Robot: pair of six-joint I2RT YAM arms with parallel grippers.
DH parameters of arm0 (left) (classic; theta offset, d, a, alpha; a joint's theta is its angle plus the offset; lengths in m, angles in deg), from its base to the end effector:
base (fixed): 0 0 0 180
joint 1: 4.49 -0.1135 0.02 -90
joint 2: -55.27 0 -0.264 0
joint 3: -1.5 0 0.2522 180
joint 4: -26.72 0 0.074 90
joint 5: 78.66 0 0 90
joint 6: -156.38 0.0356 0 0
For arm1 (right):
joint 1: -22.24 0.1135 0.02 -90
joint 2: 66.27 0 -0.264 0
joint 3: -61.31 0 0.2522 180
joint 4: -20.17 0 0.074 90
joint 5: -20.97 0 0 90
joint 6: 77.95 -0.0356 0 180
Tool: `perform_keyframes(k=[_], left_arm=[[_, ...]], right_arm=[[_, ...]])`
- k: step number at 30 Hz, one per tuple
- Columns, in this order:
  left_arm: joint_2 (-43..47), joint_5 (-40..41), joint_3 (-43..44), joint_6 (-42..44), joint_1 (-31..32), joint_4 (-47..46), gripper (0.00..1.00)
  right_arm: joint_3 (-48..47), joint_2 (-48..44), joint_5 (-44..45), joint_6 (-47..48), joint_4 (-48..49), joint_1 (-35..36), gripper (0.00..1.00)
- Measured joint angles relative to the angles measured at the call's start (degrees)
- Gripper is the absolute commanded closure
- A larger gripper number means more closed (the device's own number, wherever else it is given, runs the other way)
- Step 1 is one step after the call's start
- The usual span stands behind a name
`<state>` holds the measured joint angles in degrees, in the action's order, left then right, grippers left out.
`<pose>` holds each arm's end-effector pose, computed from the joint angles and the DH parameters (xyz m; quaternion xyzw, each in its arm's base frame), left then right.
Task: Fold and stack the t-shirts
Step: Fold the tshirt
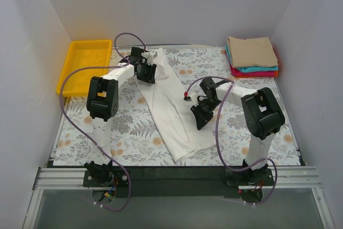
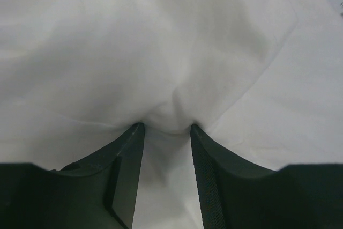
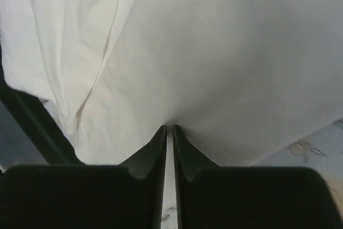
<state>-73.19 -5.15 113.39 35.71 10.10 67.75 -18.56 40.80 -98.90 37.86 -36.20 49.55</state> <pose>0.4657 -0.1317 0.1570 -0.0933 0.9466 -0.2333 0.2019 0.2882 0.1688 0.1464 -0.4443 0.8564 0.2580 0.0508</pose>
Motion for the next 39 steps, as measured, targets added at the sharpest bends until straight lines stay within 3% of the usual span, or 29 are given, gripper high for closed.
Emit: perform_keyframes(k=[4, 8, 13, 16, 19, 24, 29, 33, 39], left_arm=[[-5.5, -1.2, 8.6, 0.9, 2.1, 1.4, 0.61], [-12.4, -2.6, 19.7, 0.8, 4.5, 2.3, 0.54], [-13.9, -6.8, 22.7, -1.0, 5.0, 1.3, 0.43], [-6.9, -12.6, 12.7, -1.9, 2.7, -2.2, 0.42], [7.0, -18.2, -1.2, -0.7, 0.2, -4.5, 0.41], [44.6, -25.7, -25.9, 9.8, -1.0, -10.0, 0.4], [74.4, -31.9, -47.5, 27.1, 2.9, -7.6, 0.39], [82.4, -30.7, -62.0, 36.4, 9.8, 0.1, 0.41], [82.4, -25.7, -72.6, 41.4, 20.3, 4.7, 0.42]], right_arm=[[2.5, 0.2, -6.3, -3.9, 2.7, 4.3, 0.82], [1.9, 0.8, -8.0, -6.9, 5.2, 7.6, 0.78], [0.1, -0.9, -5.6, -7.0, 6.8, 6.9, 0.54], [0.4, -8.3, -2.2, -4.3, 6.5, 5.4, 0.46], [1.2, -21.6, 1.6, -0.9, 6.6, 5.6, 0.46], [6.8, -41.2, 8.8, 6.6, 7.4, 14.9, 0.5], [17.5, -42.8, 15.0, 11.3, 7.8, 22.3, 0.52], [25.0, -40.7, 20.1, 13.8, 8.2, 28.5, 0.52], [26.5, -40.6, 22.5, 16.1, 12.3, 35.3, 0.52]])
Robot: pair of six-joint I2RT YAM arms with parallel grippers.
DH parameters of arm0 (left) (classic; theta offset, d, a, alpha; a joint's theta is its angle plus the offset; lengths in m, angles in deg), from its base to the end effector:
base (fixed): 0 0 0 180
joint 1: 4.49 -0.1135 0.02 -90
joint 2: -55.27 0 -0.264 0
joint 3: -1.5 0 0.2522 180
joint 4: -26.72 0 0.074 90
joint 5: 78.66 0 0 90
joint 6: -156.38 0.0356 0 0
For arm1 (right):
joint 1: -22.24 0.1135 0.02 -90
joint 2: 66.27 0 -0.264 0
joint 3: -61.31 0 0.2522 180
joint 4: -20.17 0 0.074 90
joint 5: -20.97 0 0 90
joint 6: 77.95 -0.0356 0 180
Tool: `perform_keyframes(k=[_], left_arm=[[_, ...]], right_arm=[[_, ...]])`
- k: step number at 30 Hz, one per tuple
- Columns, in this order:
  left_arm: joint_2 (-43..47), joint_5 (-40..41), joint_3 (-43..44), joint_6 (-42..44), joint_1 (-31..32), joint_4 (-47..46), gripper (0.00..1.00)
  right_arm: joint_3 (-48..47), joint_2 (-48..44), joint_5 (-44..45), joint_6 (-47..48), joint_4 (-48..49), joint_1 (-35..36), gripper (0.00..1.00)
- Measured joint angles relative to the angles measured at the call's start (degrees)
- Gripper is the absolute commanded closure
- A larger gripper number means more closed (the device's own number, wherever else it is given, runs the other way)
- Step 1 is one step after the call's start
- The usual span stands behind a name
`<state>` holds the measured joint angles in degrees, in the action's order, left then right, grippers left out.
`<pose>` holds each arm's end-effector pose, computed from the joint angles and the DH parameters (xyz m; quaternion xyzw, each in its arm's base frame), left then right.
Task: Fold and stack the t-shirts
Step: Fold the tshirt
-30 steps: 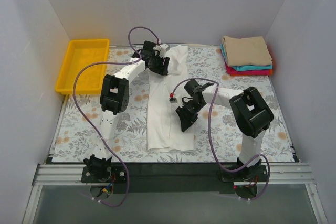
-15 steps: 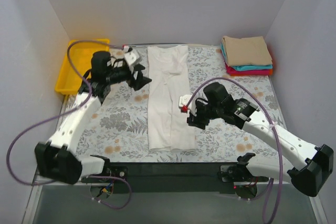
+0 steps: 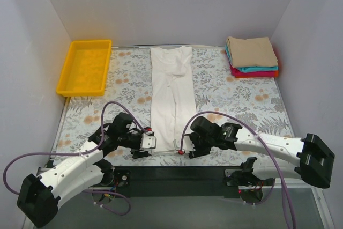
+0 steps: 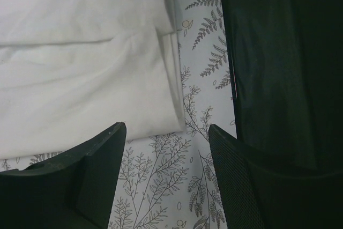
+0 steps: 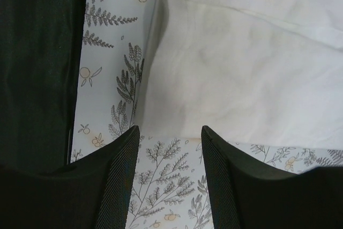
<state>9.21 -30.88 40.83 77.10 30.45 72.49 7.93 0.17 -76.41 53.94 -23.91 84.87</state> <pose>0.1079 -0.1046 0.1944 0.4495 0.7693 -0.3964 0.2216 0.0968 0.1970 0.2067 -0.7681 0.5715 0.1115 0.2665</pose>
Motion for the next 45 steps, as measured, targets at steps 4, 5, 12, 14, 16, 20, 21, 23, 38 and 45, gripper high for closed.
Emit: perform_keyframes(k=[4, 5, 12, 14, 16, 20, 21, 23, 38, 45], left_arm=[[-0.2, 3.1, -2.3, 0.9, 4.0, -2.1, 0.44], [-0.4, 3.7, -2.7, 1.0, 4.9, -2.8, 0.45], [-4.6, 8.8, -5.6, 0.3, 10.3, -8.9, 0.47], [-6.2, 10.0, -6.1, -0.1, 11.2, -10.6, 0.49], [-7.9, 11.1, -6.4, -0.4, 11.7, -12.0, 0.54], [-11.1, 12.8, -6.7, -0.5, 12.2, -14.6, 0.66], [-11.8, 12.9, -6.7, -0.4, 12.2, -15.5, 0.69], [-12.9, 13.3, -6.7, -0.3, 12.5, -16.9, 0.83], [-5.0, 12.0, -1.4, 0.4, 12.8, -6.4, 1.0], [-4.9, 9.6, 5.1, -2.2, 7.8, -3.2, 1.0]], right_arm=[[3.2, -0.6, 0.3, 0.8, 2.6, 3.1, 0.52], [4.1, -0.6, 0.3, 0.9, 2.9, 3.9, 0.53], [6.1, 2.0, 1.5, 0.7, 6.5, 5.3, 0.56], [7.0, 2.9, 2.3, 0.5, 8.5, 5.3, 0.56], [7.6, 3.1, 2.7, 0.3, 9.7, 5.3, 0.6], [8.1, 3.5, 2.8, 0.0, 12.0, 5.3, 0.65], [8.2, 3.7, 2.8, 0.0, 12.7, 5.3, 0.68], [8.3, 4.4, 2.7, 0.0, 14.1, 5.3, 0.8], [2.6, 0.3, 0.5, -1.3, 3.2, 5.3, 0.99], [-3.7, -1.0, -0.4, 0.7, -0.6, -0.4, 0.99]])
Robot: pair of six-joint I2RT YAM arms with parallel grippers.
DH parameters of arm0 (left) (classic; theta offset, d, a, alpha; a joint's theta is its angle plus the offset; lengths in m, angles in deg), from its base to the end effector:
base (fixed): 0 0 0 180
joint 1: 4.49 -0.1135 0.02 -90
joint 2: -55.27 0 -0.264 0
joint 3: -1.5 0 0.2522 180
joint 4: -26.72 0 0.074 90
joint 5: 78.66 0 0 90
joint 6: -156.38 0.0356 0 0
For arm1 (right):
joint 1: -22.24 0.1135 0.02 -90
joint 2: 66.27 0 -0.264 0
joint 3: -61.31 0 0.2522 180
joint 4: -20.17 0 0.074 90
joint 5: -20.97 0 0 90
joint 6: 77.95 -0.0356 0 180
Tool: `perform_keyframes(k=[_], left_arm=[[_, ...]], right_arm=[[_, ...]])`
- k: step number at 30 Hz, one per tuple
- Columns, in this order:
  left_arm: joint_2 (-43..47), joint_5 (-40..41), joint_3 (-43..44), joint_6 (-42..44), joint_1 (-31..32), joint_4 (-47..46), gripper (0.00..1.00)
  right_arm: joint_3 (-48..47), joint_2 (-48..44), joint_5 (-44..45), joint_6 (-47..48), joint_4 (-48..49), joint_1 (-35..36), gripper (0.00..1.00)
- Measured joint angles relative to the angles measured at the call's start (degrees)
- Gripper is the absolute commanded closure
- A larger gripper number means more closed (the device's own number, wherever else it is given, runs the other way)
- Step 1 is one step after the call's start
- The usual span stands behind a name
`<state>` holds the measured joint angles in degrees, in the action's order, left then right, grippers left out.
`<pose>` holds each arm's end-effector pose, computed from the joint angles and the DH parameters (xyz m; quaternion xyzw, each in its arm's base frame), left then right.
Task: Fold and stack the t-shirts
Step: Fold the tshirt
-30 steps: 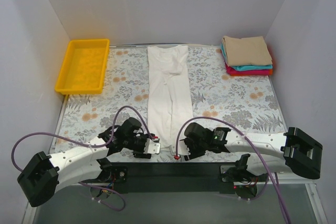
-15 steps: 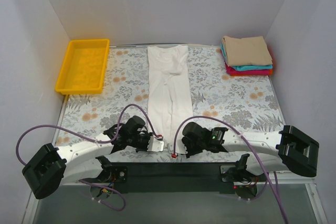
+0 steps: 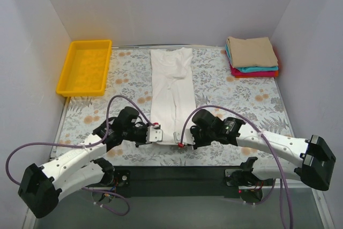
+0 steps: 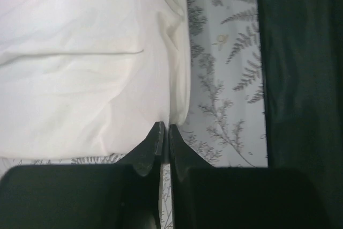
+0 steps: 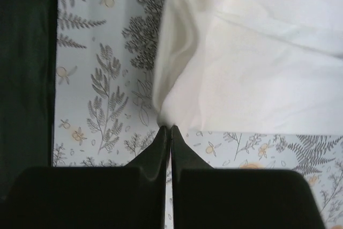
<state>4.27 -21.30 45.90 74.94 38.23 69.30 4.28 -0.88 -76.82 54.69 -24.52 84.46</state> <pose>0.1136 -0.1310 0.2110 0.4776 0.7685 -0.3500 0.2426 0.1007 0.2016 0.2295 -0.7631 0.5599 0.1172 0.3006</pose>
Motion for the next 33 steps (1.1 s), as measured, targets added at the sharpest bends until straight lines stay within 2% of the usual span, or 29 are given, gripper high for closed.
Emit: perform_keyframes(k=[5, 9, 18, 24, 33], left_arm=[[-8.2, -3.5, 3.8, -0.3, -11.6, -2.9, 1.0], [-17.7, -4.4, 9.3, -0.7, -16.6, -9.8, 1.0], [-35.1, -4.9, 18.0, -0.1, -23.1, -25.2, 1.0], [-44.8, -5.1, 23.2, 0.9, -25.7, -32.5, 1.0], [-55.6, -4.9, 30.1, 2.4, -27.3, -38.3, 1.0]], right_arm=[[-1.5, 3.1, -0.3, 4.8, -0.8, -8.0, 0.99], [-7.0, 8.5, -1.2, 9.2, -0.2, -14.0, 0.99], [-22.9, 26.9, -2.7, 17.6, 4.2, -27.4, 0.99], [-31.4, 35.9, -3.8, 20.9, 5.8, -30.7, 0.99], [-41.7, 46.8, -4.2, 23.2, 6.8, -33.6, 0.99]])
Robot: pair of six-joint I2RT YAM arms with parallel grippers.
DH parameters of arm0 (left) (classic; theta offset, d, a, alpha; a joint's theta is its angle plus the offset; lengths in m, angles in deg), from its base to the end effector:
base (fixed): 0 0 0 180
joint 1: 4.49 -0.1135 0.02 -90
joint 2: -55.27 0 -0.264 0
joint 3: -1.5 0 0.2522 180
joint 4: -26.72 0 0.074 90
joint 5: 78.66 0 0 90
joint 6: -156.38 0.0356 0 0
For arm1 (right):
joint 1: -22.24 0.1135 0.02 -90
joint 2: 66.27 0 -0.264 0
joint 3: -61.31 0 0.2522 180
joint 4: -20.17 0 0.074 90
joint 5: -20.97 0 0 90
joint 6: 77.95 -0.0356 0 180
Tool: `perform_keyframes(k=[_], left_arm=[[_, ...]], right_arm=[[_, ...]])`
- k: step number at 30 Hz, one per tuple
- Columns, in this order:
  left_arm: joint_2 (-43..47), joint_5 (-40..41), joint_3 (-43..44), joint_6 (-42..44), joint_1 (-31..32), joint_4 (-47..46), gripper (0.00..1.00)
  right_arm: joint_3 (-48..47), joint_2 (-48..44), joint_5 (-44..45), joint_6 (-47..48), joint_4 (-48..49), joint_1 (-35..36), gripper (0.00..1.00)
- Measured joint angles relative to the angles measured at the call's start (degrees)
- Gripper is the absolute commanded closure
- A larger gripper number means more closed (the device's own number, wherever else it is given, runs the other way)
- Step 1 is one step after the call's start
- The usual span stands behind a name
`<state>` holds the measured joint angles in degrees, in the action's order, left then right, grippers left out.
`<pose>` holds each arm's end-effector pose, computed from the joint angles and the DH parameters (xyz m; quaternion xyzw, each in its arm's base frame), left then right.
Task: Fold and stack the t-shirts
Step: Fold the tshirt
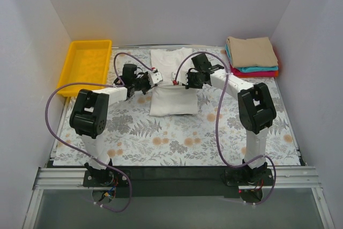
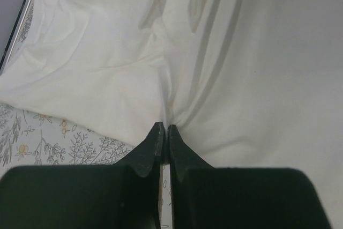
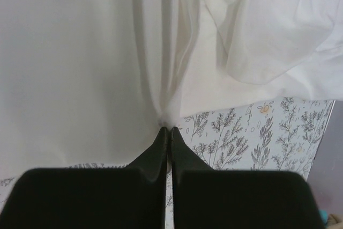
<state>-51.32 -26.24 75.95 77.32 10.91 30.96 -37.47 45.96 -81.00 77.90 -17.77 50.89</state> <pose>0.3714 -0.1248 0.1717 0.3340 0.7896 -0.3039 0.4155 0.3765 0.2141 0.2142 -0.7127 0.6118 -0.0116 0.3430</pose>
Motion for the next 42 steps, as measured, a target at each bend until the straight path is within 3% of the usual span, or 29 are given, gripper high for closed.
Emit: perform_keyframes(k=[16, 18, 19, 20, 21, 26, 32, 37, 42], left_arm=[[-4.8, 2.3, 1.7, -0.2, -1.1, -3.6, 1.0], [-5.3, 2.7, 1.8, -0.2, -1.1, -4.3, 0.87], [-5.8, 2.9, 2.2, -0.1, -1.1, -4.5, 0.79], [-6.4, 3.2, 2.8, -0.1, -1.1, -4.5, 0.67], [-6.8, 3.8, 3.3, 0.0, -1.1, -4.5, 0.64], [-6.2, 4.9, 4.4, -0.9, -2.1, -1.6, 0.42], [3.7, 2.4, 2.2, -3.0, -3.8, 5.4, 0.39], [19.4, -1.5, -8.0, -3.0, -3.3, 8.0, 0.39], [25.5, -2.0, -18.5, -0.2, 1.4, 8.9, 0.39]], right_arm=[[-5.6, 7.3, 0.1, 0.5, 2.7, -0.8, 0.99], [-5.6, 7.5, 0.3, 0.5, 3.2, -0.8, 0.96], [-5.6, 7.5, 0.3, 0.5, 3.4, -0.9, 0.76], [-5.6, 7.5, 0.4, 0.2, 3.4, -0.9, 0.67], [-5.6, 7.5, 0.9, 0.1, 3.5, -0.9, 0.62], [-6.4, 7.0, 2.5, -1.5, 3.6, -1.6, 0.51], [-2.6, -2.7, 1.7, -4.1, 0.8, -2.9, 0.52], [4.1, -15.4, -1.7, -5.8, -1.8, -2.3, 0.53], [12.7, -19.8, -3.3, -6.2, -3.0, 1.3, 0.52]])
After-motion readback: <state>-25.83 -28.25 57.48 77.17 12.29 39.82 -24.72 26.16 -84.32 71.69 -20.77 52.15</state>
